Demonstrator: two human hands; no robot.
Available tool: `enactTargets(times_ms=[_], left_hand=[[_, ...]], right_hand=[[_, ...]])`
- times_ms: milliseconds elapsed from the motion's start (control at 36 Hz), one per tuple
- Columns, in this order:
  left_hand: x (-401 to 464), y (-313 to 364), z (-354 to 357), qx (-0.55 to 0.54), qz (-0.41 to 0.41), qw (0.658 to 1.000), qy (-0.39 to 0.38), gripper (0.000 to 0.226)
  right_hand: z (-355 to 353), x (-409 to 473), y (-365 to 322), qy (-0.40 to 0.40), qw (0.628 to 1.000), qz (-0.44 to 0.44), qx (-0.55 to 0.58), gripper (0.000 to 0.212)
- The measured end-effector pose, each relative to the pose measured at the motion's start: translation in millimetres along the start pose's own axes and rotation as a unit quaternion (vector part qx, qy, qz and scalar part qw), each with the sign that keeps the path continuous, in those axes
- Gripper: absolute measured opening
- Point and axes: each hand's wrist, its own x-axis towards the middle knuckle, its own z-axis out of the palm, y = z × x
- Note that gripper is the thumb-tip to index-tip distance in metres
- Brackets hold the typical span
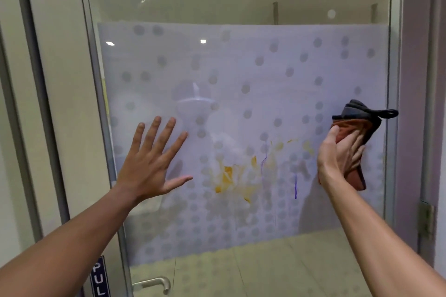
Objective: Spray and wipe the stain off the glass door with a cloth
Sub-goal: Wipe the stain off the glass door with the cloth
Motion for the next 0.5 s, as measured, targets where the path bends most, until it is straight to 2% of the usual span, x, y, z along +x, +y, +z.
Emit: enactTargets(times_ms=[250, 500], left_hand=[[0.1, 0.2, 0.6, -0.008, -0.002, 1.000, 0.004, 0.102], [0.4, -0.4, 0.1, -0.007, -0.001, 1.000, -0.004, 0.102]], right_hand=[[15.0, -26.7, -26.0, 0.003, 0.999, -0.050, 0.007, 0.072], [32.3, -70.1, -56.9, -0.052, 0.978, -0.201, -0.005, 0.073]])
